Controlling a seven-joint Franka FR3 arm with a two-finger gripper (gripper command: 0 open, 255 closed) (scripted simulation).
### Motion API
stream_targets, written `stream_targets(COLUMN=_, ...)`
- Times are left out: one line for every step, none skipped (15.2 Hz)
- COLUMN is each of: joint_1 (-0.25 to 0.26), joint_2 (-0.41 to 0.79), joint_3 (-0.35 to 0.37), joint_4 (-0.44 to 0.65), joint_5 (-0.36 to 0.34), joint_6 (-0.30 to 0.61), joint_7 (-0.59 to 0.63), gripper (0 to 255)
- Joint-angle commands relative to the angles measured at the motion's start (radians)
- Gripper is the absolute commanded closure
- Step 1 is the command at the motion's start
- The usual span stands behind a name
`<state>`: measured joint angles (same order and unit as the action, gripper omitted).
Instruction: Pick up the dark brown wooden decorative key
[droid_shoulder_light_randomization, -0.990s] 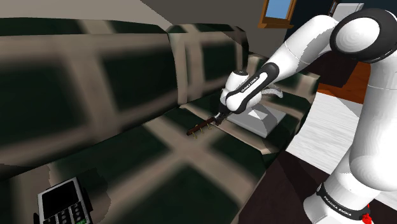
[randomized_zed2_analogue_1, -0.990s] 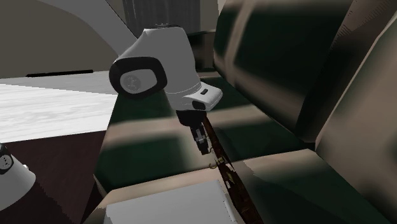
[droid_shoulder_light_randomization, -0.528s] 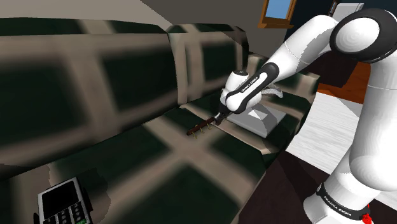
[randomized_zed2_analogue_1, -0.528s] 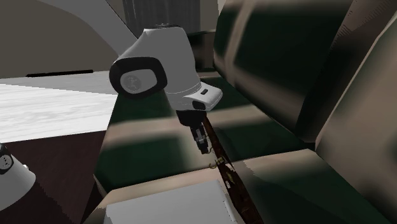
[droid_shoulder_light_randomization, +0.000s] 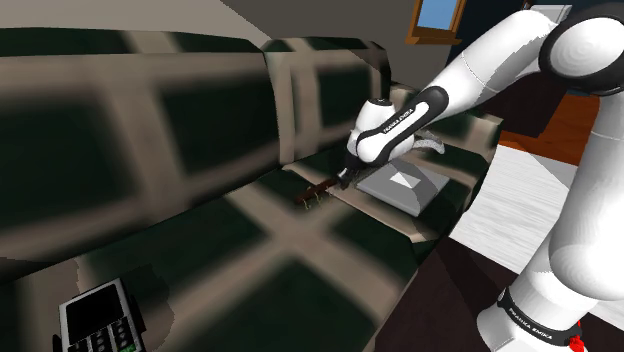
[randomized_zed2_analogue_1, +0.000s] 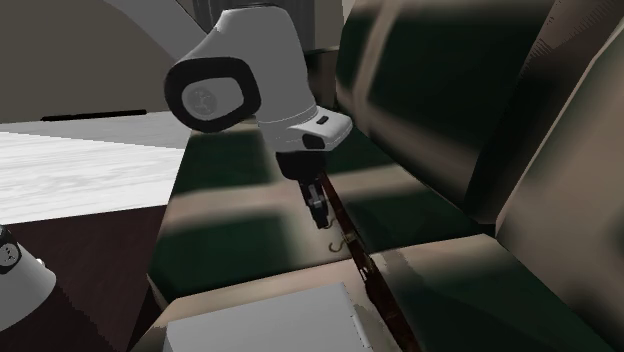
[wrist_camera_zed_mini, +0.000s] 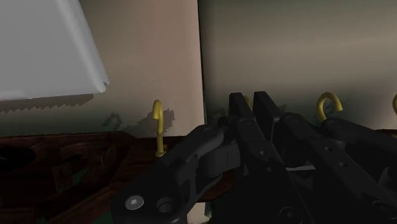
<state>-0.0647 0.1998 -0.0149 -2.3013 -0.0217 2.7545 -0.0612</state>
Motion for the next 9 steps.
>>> stream_targets(joint_1=0.000, joint_2=-0.026, joint_3=0.000, joint_4=0.001, joint_5=0.001, joint_6=-0.026, joint_7=-0.001, gripper=255)
stream_targets(joint_1=0.000, joint_2=-0.037, joint_3=0.000, joint_4=0.003, joint_5=0.001, joint_6=-0.039, joint_7=-0.002, gripper=255)
stream_targets(joint_1=0.000, joint_2=-0.048, joint_3=0.000, joint_4=0.005, joint_5=0.001, joint_6=-0.052, joint_7=-0.002, gripper=255)
stream_targets(joint_1=0.000, joint_2=-0.058, joint_3=0.000, joint_4=0.008, joint_5=0.001, joint_6=-0.065, joint_7=-0.002, gripper=255)
stream_targets(joint_1=0.000, joint_2=-0.068, joint_3=0.000, joint_4=0.011, joint_5=0.001, joint_6=-0.077, joint_7=-0.002, gripper=255)
stream_targets(joint_1=0.000, joint_2=-0.078, joint_3=0.000, joint_4=0.014, joint_5=0.002, joint_6=-0.090, joint_7=-0.003, gripper=255)
stream_targets(joint_1=0.000, joint_2=-0.087, joint_3=0.001, joint_4=0.017, joint_5=0.002, joint_6=-0.103, joint_7=-0.003, gripper=255)
stream_targets(joint_1=0.000, joint_2=-0.089, joint_3=0.001, joint_4=0.017, joint_5=0.002, joint_6=-0.105, joint_7=-0.003, gripper=255)
stream_targets(joint_1=0.000, joint_2=-0.089, joint_3=0.001, joint_4=0.017, joint_5=0.002, joint_6=-0.105, joint_7=-0.003, gripper=255)
